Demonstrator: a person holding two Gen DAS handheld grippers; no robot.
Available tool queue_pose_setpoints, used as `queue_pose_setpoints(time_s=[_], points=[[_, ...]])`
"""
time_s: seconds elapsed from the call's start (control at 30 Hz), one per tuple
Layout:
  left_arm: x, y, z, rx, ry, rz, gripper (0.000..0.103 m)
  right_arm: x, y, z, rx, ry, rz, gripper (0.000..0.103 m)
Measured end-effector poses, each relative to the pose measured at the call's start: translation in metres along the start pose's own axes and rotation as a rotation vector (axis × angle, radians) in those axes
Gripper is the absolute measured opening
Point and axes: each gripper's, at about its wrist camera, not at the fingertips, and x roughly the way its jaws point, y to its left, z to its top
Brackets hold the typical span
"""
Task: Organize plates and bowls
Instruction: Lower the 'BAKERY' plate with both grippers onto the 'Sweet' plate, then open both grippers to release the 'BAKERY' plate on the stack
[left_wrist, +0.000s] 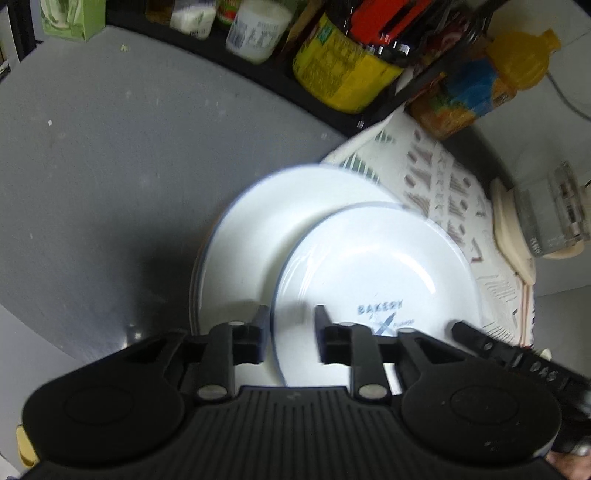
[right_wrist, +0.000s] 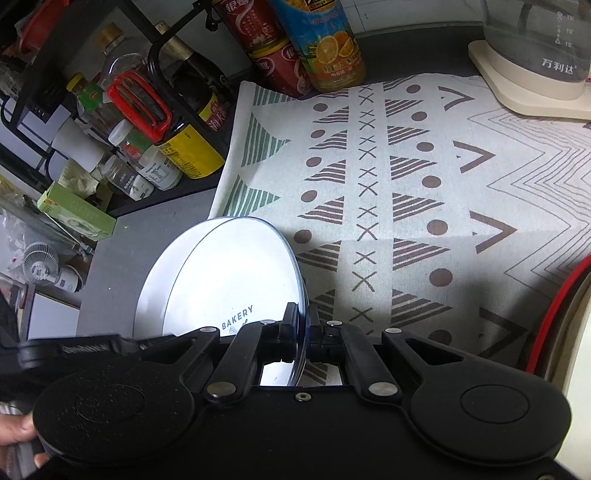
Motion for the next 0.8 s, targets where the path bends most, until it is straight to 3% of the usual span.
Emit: queue_pose_setpoints(time_s=[0.03,0.1,0.2,0.5,0.8], points=[[-0.004,0.0,0.002,0.001,-0.014,-0.001,0.043,0.0,0.0,0.0,0.001,0.001,-0.001,0.004],[-0.014,-0.001,0.005,0.01,-0.054,0.004,0.053,0.001,0.0,0.0,0.002,0.001,-0.002,0.004],[-0.023,0.001,0.01,0.021,-0.098,0.023,0.061,0.002,0.0,0.0,0.01,0.002,-0.001,0.004],[-0.01,0.026,0.013,-0.018,-0.081,0.098,0.062,0.006,0.003,-0.002,-0.003,0.01,-0.014,0.005],[0.001,0.034,0.006,-0.016,-0.067,0.086,0.061,0.01,0.005,-0.001,-0.006,0.018,-0.027,0.006]])
